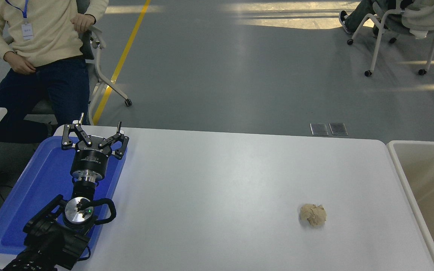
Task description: Pick up foil plate and place in dustbin
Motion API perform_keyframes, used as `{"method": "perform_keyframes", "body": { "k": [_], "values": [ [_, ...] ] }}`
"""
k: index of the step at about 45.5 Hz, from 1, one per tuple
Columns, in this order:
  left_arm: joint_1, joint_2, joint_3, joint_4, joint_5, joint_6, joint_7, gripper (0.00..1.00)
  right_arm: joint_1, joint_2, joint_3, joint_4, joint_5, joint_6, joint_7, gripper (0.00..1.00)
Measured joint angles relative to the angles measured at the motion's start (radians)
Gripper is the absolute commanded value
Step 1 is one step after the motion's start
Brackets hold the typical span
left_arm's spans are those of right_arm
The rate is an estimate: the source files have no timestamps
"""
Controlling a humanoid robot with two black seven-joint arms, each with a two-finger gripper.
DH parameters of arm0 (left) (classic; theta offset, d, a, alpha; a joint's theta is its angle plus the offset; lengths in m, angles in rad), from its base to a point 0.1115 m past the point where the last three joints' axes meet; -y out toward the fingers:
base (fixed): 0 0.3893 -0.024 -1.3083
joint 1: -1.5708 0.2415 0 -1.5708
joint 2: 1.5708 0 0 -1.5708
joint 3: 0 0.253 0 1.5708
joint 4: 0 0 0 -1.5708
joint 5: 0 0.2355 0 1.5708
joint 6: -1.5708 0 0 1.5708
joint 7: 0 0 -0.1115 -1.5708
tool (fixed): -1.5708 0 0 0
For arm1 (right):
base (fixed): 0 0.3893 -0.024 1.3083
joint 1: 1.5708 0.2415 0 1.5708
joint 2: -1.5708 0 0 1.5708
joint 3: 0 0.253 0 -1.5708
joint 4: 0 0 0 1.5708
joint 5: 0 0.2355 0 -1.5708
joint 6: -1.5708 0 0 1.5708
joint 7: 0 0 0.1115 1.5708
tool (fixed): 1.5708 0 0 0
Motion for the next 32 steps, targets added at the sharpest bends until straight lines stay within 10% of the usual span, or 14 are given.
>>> {"method": "perform_keyframes", "body": {
  "k": [15,18,22,32],
  "values": [
    [0.0,0.0,0.0,0.0,0.0,0.0,0.0,1.0,-0.089,0.054,0.002,-0.058,0.067,-0.105,-0.019,0.01],
    [0.0,0.0,0.0,0.0,0.0,0.0,0.0,1.0,-0.101,0.062,0.002,-0.064,0.077,-0.122,-0.023,0.17],
    [0.0,0.0,0.0,0.0,0.0,0.0,0.0,1.0,-0.115,0.072,0.002,-0.072,0.087,-0.14,-0.027,0.92],
    [0.0,0.0,0.0,0.0,0.0,0.0,0.0,1.0,-0.139,0.09,0.012,-0.085,0.118,-0.174,-0.034,1.0]
  ]
}}
